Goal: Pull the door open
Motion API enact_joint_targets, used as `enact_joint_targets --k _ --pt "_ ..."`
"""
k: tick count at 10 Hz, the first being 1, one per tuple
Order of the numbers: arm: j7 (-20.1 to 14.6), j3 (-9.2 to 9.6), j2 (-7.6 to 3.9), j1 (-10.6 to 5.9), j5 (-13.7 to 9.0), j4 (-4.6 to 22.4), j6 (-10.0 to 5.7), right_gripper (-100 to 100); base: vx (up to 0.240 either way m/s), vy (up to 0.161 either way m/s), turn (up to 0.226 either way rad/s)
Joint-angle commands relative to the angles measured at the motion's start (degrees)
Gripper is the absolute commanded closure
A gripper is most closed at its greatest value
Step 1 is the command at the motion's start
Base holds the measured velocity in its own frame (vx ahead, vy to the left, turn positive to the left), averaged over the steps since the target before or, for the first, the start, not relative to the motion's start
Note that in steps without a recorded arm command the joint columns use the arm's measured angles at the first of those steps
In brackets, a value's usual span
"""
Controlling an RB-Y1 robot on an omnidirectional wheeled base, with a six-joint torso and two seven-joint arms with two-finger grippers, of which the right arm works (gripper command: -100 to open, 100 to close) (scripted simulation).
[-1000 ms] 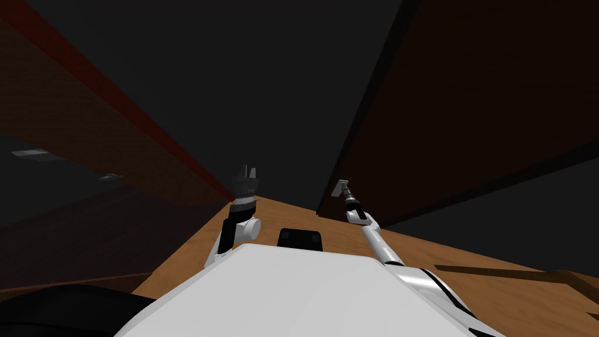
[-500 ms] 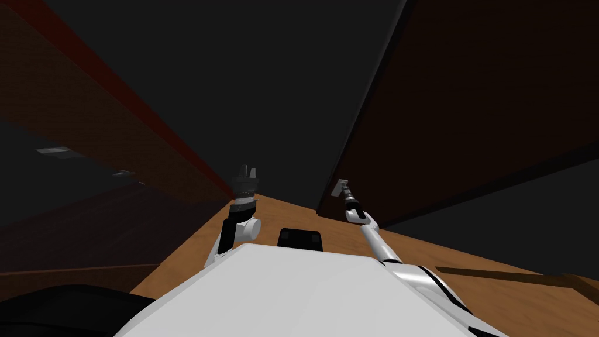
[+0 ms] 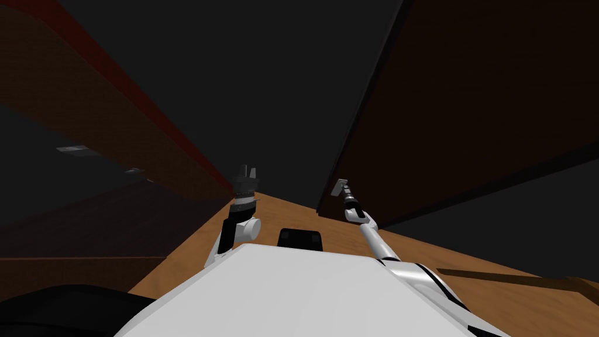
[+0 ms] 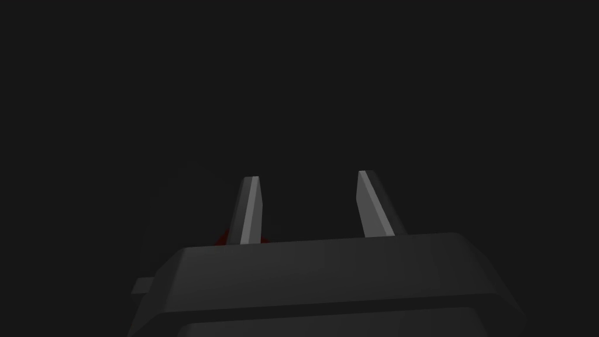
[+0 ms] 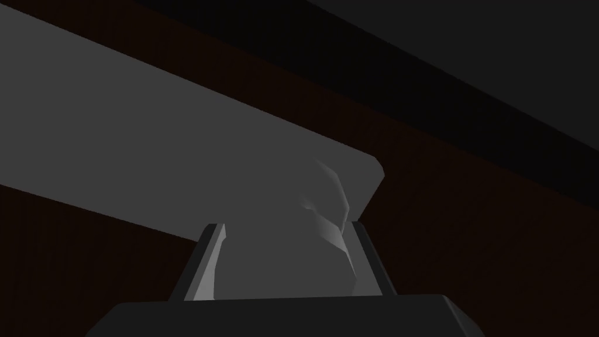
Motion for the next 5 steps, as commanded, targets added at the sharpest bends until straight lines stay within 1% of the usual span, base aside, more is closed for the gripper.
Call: enact_joint_targets --k 1,2,3,4,5 --pt "-2.86 0.21 0.16 -0.38 -0.87 0.4 -0.11 100 -0.044 -0.031 0.046" --pt "-4.28 0.35 0.26 -0.72 -1.6 0.74 -0.16 100 -0.06 -0.044 0.073" --pt "-5.29 0.35 0.26 -0.72 -1.6 0.74 -0.16 100 -0.045 -0.032 0.041" --pt "-7.25 0.5 0.36 -1.06 -2.34 1.08 -0.2 100 -0.046 -0.027 0.045" --pt "-7.66 0.5 0.36 -1.06 -2.34 1.08 -0.2 100 -0.038 -0.018 0.024"
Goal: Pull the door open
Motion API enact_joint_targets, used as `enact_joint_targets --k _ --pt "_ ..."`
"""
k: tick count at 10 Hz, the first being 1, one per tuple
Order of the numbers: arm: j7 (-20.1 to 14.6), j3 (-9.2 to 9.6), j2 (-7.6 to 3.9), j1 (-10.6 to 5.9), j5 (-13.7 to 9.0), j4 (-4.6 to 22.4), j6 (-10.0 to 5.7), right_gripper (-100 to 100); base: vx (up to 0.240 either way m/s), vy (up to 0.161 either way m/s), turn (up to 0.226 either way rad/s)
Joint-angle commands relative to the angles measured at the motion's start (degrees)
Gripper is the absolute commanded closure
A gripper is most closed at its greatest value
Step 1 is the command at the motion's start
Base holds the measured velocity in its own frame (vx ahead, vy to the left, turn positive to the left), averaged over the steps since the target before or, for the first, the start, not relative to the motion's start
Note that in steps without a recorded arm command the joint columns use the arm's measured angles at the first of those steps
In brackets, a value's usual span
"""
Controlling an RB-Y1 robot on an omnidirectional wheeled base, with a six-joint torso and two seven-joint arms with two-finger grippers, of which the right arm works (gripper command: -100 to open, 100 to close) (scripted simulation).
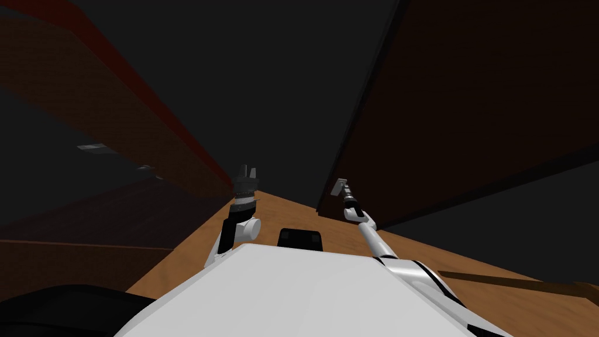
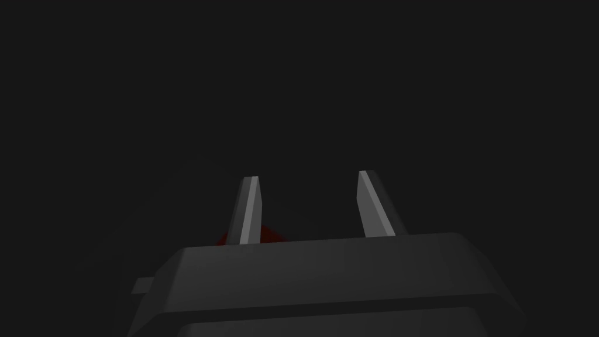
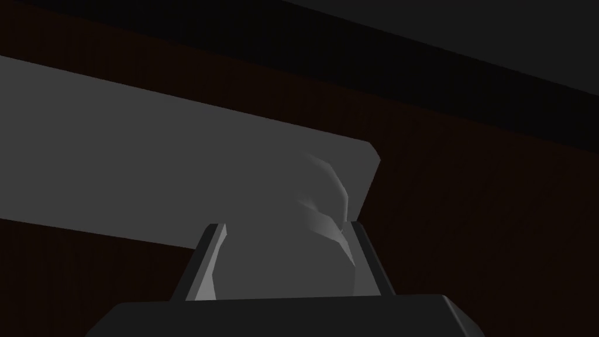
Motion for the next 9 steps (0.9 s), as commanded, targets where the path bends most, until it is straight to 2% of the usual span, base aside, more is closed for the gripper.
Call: enact_joint_targets --k 1,2,3,4,8,9 --pt "-2.86 0.19 0.16 -0.42 -0.9 0.42 -0.13 100 -0.041 -0.016 0.037" --pt "-3.05 0.19 0.16 -0.42 -0.9 0.42 -0.13 100 -0.041 -0.021 0.028" --pt "-5.32 0.34 0.26 -0.76 -1.65 0.77 -0.17 100 -0.046 -0.033 0.045" --pt "-5.42 0.34 0.26 -0.76 -1.65 0.77 -0.17 100 -0.035 -0.023 0.035" --pt "-12.12 0.8 0.56 -1.8 -3.92 1.82 -0.31 100 -0.053 -0.028 0.052" --pt "-12.56 0.8 0.56 -1.8 -3.92 1.82 -0.31 100 -0.039 -0.014 0.025"
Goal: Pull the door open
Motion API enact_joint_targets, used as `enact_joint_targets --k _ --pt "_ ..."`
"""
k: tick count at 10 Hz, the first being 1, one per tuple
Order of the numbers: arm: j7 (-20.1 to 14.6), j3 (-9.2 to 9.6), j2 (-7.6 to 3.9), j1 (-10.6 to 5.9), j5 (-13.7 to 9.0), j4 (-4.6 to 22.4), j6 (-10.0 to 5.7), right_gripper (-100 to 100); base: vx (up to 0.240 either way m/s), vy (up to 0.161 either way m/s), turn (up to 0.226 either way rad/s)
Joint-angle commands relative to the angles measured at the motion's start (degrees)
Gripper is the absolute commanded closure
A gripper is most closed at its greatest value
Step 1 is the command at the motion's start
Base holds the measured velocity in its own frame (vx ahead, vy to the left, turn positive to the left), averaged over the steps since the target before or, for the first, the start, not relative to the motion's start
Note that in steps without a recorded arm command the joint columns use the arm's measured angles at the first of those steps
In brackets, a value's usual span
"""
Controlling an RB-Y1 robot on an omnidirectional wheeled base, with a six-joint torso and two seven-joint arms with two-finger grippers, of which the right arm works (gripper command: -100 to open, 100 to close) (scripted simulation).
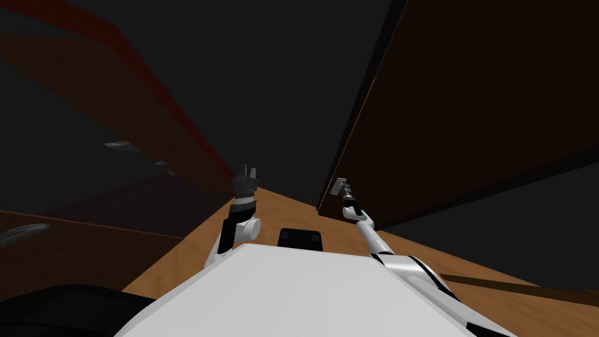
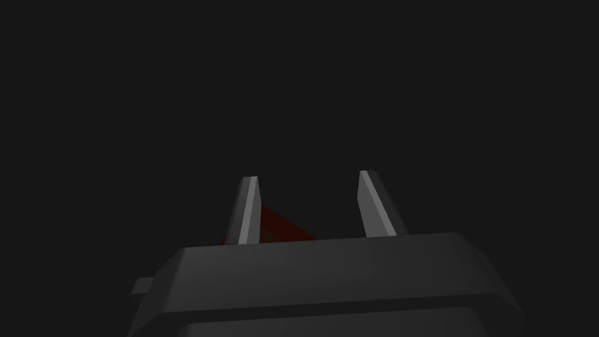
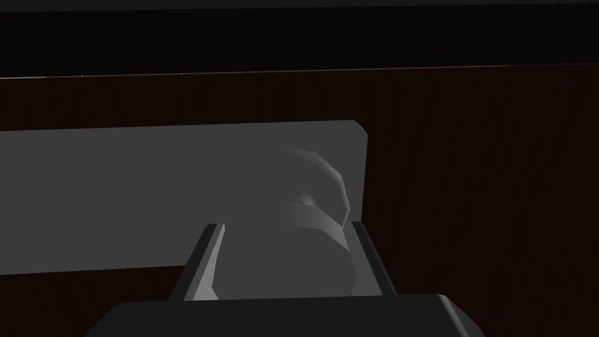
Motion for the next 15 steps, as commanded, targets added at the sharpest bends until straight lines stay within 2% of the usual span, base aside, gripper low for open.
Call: enact_joint_targets --k 1,2,6,7,8,9,10,13,14,15 --pt "-2.86 0.22 0.2 -0.44 -0.89 0.32 -0.17 100 -0.042 -0.026 0.042" --pt "-3.06 0.22 0.2 -0.44 -0.89 0.32 -0.17 100 -0.038 -0.025 0.036" --pt "-9.78 0.68 0.5 -1.48 -3.16 1.38 -0.31 100 -0.052 -0.026 0.05" --pt "-10.2 0.68 0.5 -1.48 -3.16 1.38 -0.31 100 -0.039 -0.021 0.027" --pt "-12.4 0.83 0.6 -1.82 -3.9 1.72 -0.35 100 -0.044 -0.018 0.048" --pt "-12.57 0.83 0.6 -1.82 -3.9 1.72 -0.35 100 -0.038 -0.02 0.027" --pt "-14.86 0.98 0.69 -2.16 -4.64 2.06 -0.4 100 -0.041 -0.024 0.044" --pt "-19.17 1.28 0.89 -2.83 -6.11 2.75 -0.49 100 -0.055 -0.025 0.053" --pt "-19.67 1.28 0.89 -2.83 -6.11 2.75 -0.49 100 -0.04 -0.019 0.024" --pt "-21.81 1.42 0.99 -3.17 -6.84 3.09 -0.54 100 -0.046 -0.024 0.044"
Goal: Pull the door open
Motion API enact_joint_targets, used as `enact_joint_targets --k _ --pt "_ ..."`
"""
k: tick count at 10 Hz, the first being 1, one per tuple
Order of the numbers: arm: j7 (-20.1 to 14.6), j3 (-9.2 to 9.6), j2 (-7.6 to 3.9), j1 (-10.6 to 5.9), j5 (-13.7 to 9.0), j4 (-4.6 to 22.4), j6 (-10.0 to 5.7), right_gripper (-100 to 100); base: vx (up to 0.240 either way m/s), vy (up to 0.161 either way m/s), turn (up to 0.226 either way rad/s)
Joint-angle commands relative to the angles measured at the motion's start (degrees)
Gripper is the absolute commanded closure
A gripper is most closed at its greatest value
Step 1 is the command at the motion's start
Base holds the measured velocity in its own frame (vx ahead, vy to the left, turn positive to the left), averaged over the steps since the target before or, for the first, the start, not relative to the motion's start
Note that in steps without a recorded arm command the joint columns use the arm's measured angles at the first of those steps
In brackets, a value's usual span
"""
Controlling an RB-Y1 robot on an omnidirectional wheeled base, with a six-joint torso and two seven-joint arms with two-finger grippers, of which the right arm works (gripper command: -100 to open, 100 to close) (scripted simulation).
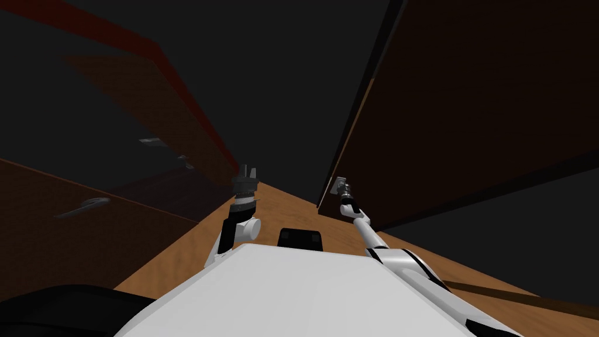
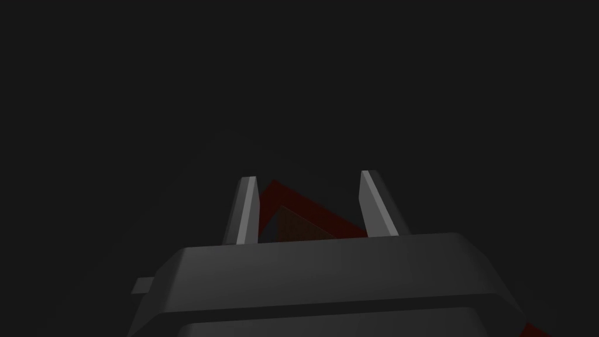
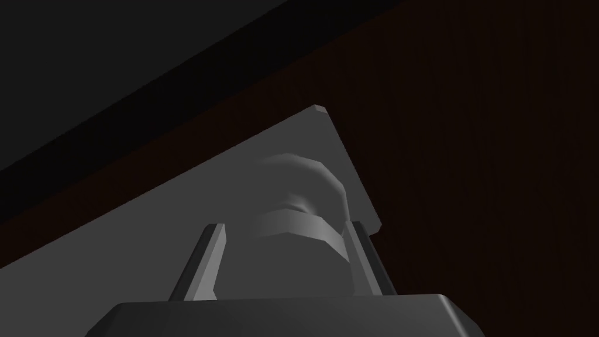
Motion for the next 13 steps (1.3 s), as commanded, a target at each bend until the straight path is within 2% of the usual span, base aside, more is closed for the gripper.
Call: enact_joint_targets --k 1,2,5,6,10,11,13 --pt "-1.66 0.1 0.12 -0.35 -0.39 0.22 -0.2 100 -0.037 -0.019 0.032" --pt "-4.0 0.24 0.22 -0.67 -1.08 0.54 -0.24 100 -0.042 -0.018 0.045" --pt "-8.35 0.52 0.4 -1.3 -2.47 1.18 -0.33 100 -0.052 -0.026 0.049" --pt "-8.68 0.52 0.4 -1.3 -2.47 1.18 -0.33 100 -0.034 -0.017 0.024" --pt "-15.26 0.93 0.67 -2.22 -4.46 2.11 -0.45 100 -0.046 -0.022 0.043" --pt "-15.58 0.93 0.67 -2.22 -4.46 2.11 -0.45 100 -0.04 -0.016 0.021" --pt "-19.21 1.18 0.83 -2.79 -5.71 2.69 -0.53 100 -0.044 -0.02 0.044"
